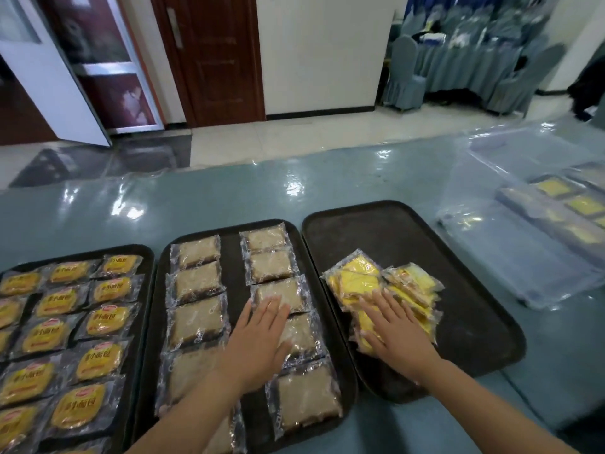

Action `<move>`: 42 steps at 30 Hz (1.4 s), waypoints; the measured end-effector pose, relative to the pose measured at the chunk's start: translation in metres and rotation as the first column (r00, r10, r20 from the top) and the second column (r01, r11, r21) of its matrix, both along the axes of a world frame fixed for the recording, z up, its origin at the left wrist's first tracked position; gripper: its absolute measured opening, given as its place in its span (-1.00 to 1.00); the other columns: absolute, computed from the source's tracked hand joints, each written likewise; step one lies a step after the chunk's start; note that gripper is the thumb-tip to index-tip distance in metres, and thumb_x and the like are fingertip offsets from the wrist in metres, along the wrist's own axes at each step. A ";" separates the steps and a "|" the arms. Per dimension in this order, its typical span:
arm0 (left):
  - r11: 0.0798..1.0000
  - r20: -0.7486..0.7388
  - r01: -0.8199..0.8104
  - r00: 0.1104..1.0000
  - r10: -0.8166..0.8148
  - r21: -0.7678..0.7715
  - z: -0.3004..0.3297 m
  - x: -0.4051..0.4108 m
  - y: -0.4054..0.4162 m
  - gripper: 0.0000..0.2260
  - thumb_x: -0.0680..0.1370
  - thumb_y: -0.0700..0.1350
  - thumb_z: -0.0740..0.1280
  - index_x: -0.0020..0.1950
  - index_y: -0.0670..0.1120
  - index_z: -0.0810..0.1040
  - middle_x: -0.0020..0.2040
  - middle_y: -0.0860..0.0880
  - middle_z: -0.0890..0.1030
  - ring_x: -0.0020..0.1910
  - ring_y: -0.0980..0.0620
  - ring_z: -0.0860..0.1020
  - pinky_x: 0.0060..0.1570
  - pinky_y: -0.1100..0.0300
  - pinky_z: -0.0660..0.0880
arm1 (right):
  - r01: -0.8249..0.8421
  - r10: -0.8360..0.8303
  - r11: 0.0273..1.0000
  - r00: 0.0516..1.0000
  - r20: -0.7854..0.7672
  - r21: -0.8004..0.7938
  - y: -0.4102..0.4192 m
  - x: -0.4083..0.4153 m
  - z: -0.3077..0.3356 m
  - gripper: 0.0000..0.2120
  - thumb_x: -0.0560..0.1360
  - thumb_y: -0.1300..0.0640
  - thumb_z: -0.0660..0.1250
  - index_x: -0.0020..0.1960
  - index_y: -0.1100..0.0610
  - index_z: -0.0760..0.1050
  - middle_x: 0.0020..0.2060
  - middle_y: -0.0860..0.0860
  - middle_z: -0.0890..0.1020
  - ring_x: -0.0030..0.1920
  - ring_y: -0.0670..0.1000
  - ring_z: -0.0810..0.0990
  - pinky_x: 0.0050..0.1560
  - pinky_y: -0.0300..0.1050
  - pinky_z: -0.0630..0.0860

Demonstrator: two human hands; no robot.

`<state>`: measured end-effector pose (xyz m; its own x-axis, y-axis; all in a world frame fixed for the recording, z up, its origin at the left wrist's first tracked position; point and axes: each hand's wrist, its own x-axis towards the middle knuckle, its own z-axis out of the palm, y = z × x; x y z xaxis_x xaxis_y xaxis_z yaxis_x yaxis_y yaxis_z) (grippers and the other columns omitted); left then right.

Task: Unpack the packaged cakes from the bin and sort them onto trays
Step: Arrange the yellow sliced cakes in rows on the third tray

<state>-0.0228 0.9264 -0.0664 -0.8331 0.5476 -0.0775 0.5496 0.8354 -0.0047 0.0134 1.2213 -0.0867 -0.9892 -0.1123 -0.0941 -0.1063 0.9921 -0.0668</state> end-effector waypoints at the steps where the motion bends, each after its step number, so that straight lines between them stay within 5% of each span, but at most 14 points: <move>1: 1.000 0.010 -0.009 1.000 0.009 -0.005 -0.001 -0.004 0.013 -0.42 0.63 0.18 -0.16 0.41 -0.13 0.40 0.38 -0.12 0.44 0.39 -0.07 0.36 0.36 -0.06 0.12 | 0.010 -0.010 1.000 1.000 -0.008 -0.011 0.012 -0.005 0.002 -0.21 0.41 -0.41 -0.47 0.55 -0.12 -0.11 0.53 -0.04 -0.13 0.50 0.03 -0.27 0.45 -0.03 -0.29; 4: 0.997 0.066 -0.074 0.995 0.073 0.009 0.004 -0.011 0.054 -0.39 0.63 0.17 -0.19 0.36 -0.11 0.47 0.33 -0.10 0.51 0.34 -0.06 0.44 0.38 -0.09 0.27 | 0.005 -0.005 1.000 0.999 0.035 -0.009 0.054 -0.019 -0.003 -0.26 0.44 -0.41 -0.39 0.54 -0.14 -0.10 0.55 -0.03 -0.08 0.49 0.03 -0.27 0.46 -0.02 -0.32; 6: 0.996 0.051 -0.093 0.994 0.093 0.003 0.007 -0.015 0.083 -0.30 0.58 0.22 -0.31 0.45 -0.11 0.34 0.46 -0.10 0.33 0.45 -0.05 0.28 0.42 -0.07 0.10 | -0.018 0.019 1.000 0.998 0.056 -0.009 0.079 -0.029 -0.006 -0.20 0.37 -0.45 -0.48 0.53 -0.17 -0.16 0.55 -0.04 -0.11 0.50 0.06 -0.29 0.43 0.01 -0.32; 8: 0.996 0.038 -0.079 0.996 0.077 0.044 0.000 -0.021 0.111 -0.21 0.46 0.29 -0.43 0.56 -0.07 0.01 0.52 0.01 -0.05 0.54 -0.01 -0.04 0.43 0.01 -0.20 | -0.016 0.018 1.000 0.998 0.067 -0.026 0.102 -0.040 -0.008 -0.12 0.28 -0.46 -0.59 0.53 -0.19 -0.22 0.55 -0.05 -0.15 0.52 0.06 -0.27 0.45 0.05 -0.28; 10: 0.994 0.056 -0.099 0.994 0.096 0.048 -0.006 -0.026 0.133 -0.21 0.43 0.34 -0.45 0.56 -0.02 -0.10 0.52 0.06 -0.13 0.54 0.02 -0.14 0.40 0.05 -0.30 | -0.011 0.016 0.999 0.994 0.111 -0.042 0.120 -0.050 -0.009 -0.06 0.21 -0.47 -0.64 0.53 -0.20 -0.26 0.55 -0.04 -0.18 0.53 0.06 -0.27 0.48 0.08 -0.25; 14: 0.987 0.064 -0.159 0.986 0.157 0.026 -0.017 -0.034 0.164 -0.28 0.55 0.29 -0.36 0.53 -0.04 0.18 0.53 -0.03 0.17 0.51 0.00 0.11 0.41 -0.03 -0.05 | -0.031 0.038 0.999 0.982 0.186 -0.038 0.142 -0.073 -0.012 0.04 0.15 -0.50 -0.66 0.55 -0.12 -0.25 0.55 -0.01 -0.21 0.53 0.08 -0.24 0.49 0.10 -0.22; 18: 0.978 0.102 -0.208 0.974 0.203 0.036 -0.017 -0.040 0.189 -0.39 0.59 0.22 -0.26 0.50 -0.03 0.24 0.50 -0.01 0.19 0.47 0.06 0.16 0.39 -0.05 0.01 | -0.020 0.033 0.998 0.971 0.236 -0.059 0.153 -0.095 -0.017 -0.36 0.56 -0.32 -0.22 0.56 -0.09 -0.18 0.55 0.02 -0.18 0.54 0.08 -0.21 0.49 0.10 -0.21; 21: 0.985 0.133 -0.174 0.976 0.172 0.003 -0.024 -0.050 0.201 -0.34 0.53 0.23 -0.34 0.54 -0.01 0.07 0.51 0.04 -0.01 0.51 0.06 -0.04 0.42 -0.03 -0.13 | -0.064 0.080 0.996 0.955 0.285 -0.067 0.156 -0.102 -0.026 -0.17 0.37 -0.43 -0.41 0.56 -0.09 -0.22 0.55 0.00 -0.19 0.54 0.09 -0.20 0.48 0.13 -0.20; 25: 0.971 0.242 -0.209 0.942 0.232 -0.117 -0.048 -0.062 0.207 -0.43 0.64 0.17 -0.19 0.30 0.02 0.53 0.30 0.00 0.53 0.33 0.02 0.41 0.20 -0.07 0.35 | -0.044 0.074 0.994 0.948 0.309 -0.104 0.166 -0.098 -0.038 -0.18 0.35 -0.43 -0.43 0.55 -0.13 -0.23 0.55 -0.04 -0.16 0.54 0.05 -0.18 0.48 0.12 -0.20; 30: 0.970 0.247 -0.217 0.939 0.239 -0.113 -0.062 -0.079 0.207 -0.46 0.63 0.19 -0.14 0.32 0.01 0.51 0.32 -0.02 0.52 0.33 -0.02 0.44 0.18 -0.11 0.37 | -0.024 0.046 0.997 0.943 0.330 -0.071 0.184 -0.099 -0.039 -0.26 0.44 -0.42 -0.30 0.55 -0.15 -0.18 0.56 -0.06 -0.11 0.54 0.05 -0.15 0.48 0.12 -0.24; 33: 0.966 0.235 -0.238 0.938 0.255 -0.096 -0.067 -0.090 0.206 -0.40 0.60 0.27 -0.22 0.48 0.01 0.26 0.48 -0.05 0.30 0.46 -0.07 0.19 0.39 -0.17 0.13 | -0.027 0.051 0.996 0.960 0.275 -0.090 0.181 -0.109 -0.035 -0.26 0.46 -0.40 -0.31 0.56 -0.12 -0.07 0.56 -0.05 -0.05 0.54 0.02 -0.11 0.48 0.09 -0.25; 36: 0.975 0.249 -0.218 0.943 0.220 -0.033 -0.070 -0.107 0.210 -0.19 0.35 0.39 -0.54 0.52 0.04 -0.24 0.50 0.02 -0.30 0.49 -0.02 -0.31 0.41 -0.09 -0.35 | -0.053 0.089 0.985 0.971 0.221 -0.166 0.165 -0.130 -0.029 -0.27 0.47 -0.35 -0.34 0.56 -0.08 -0.02 0.55 -0.08 -0.02 0.54 -0.06 -0.13 0.45 -0.04 -0.28; 40: 0.958 0.259 -0.288 0.925 0.279 -0.003 -0.070 -0.133 0.213 -0.08 0.25 0.41 -0.62 0.54 0.04 -0.25 0.51 0.04 -0.31 0.48 0.03 -0.34 0.39 -0.12 -0.38 | -0.148 0.203 0.964 0.947 0.249 -0.222 0.138 -0.164 -0.034 -0.18 0.40 -0.32 -0.45 0.56 -0.04 -0.03 0.55 -0.12 -0.02 0.53 -0.10 -0.16 0.45 -0.09 -0.26; 42: 0.945 0.263 -0.328 0.912 0.316 0.005 -0.074 -0.148 0.212 -0.06 0.24 0.39 -0.65 0.54 0.04 -0.23 0.53 0.03 -0.27 0.49 0.03 -0.32 0.39 -0.12 -0.39 | -0.194 0.250 0.958 0.926 0.284 -0.210 0.126 -0.180 -0.042 -0.31 0.52 -0.27 -0.37 0.57 -0.01 -0.06 0.55 -0.11 -0.03 0.53 -0.09 -0.16 0.48 -0.07 -0.23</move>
